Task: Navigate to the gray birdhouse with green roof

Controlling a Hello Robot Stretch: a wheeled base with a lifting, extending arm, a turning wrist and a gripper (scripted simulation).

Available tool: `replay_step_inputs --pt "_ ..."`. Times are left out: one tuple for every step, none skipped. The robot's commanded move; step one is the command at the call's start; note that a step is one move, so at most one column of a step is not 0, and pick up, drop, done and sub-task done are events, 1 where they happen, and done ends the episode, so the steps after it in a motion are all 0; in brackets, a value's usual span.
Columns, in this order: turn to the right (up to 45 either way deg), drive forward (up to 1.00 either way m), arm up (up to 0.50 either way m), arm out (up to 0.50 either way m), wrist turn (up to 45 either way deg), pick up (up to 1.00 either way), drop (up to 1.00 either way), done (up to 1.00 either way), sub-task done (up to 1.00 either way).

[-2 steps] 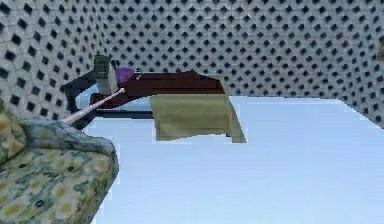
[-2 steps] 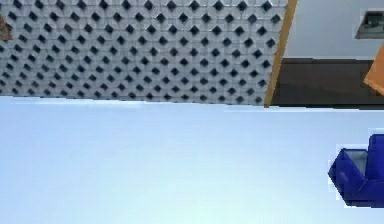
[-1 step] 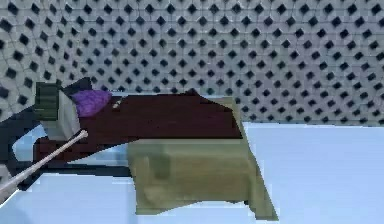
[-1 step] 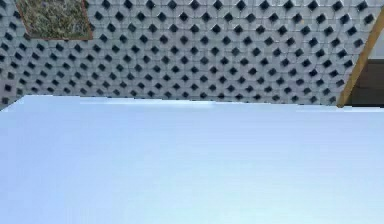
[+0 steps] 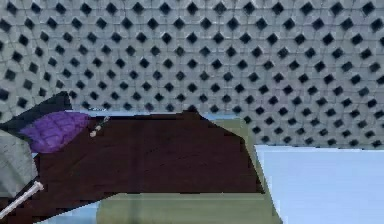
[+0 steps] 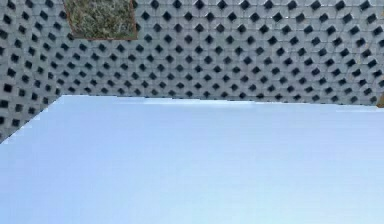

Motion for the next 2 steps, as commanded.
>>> replay_step_inputs --pt "-45.0 0.00 0.00 0.00 0.0 0.00 0.00 0.00 0.00" --pt "0.0 0.00 0.00 0.00 0.0 0.00 0.00 1.00 0.00"
